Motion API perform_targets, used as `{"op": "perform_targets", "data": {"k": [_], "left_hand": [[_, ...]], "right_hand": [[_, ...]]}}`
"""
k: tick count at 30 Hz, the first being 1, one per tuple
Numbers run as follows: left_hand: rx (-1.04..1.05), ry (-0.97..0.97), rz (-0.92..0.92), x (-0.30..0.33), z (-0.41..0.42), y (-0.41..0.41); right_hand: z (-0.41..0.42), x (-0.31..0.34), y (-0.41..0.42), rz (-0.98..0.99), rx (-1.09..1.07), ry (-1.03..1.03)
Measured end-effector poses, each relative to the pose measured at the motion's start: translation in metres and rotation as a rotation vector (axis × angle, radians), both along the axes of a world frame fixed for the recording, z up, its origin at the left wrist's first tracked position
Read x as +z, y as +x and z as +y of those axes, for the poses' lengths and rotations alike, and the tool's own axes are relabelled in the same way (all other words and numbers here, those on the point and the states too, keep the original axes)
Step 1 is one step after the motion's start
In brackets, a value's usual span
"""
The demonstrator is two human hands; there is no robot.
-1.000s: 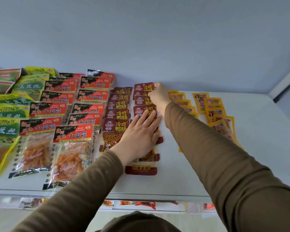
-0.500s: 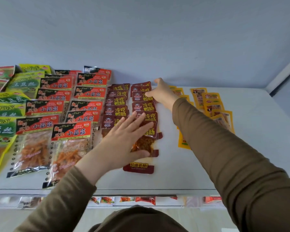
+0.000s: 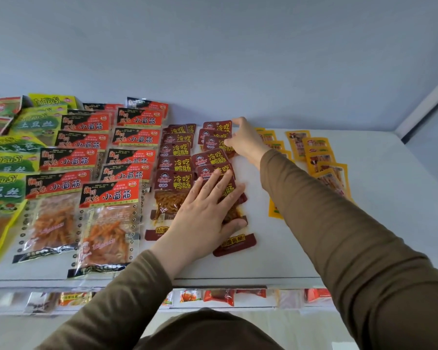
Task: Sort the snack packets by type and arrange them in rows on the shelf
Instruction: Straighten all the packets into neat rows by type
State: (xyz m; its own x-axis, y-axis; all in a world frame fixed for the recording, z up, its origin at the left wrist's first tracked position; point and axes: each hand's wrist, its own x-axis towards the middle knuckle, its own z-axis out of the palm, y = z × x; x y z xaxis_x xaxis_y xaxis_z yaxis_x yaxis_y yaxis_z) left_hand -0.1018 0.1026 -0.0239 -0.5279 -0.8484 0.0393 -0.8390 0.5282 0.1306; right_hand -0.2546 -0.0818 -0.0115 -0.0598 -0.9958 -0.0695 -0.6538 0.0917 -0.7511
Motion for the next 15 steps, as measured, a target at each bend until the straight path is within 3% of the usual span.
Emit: {"op": "perform_targets", "data": {"k": [4, 9, 15], "left_hand": [[0.014, -0.101, 0.082, 0.011, -0.015, -0.01], [-0.071, 0.004, -0.018, 0.001, -0.021, -0.022], [-0.192, -0.034, 0.039, 0.002, -0.025, -0.006]], "right_hand": [[0.002, 0.0, 0.001, -0.042, -0.022, 0.002], [0.006, -0.008, -0.006, -0.123, -0.041, 0.015], [0.003, -0.002, -0.001, -0.238, -0.027, 0.023]]}}
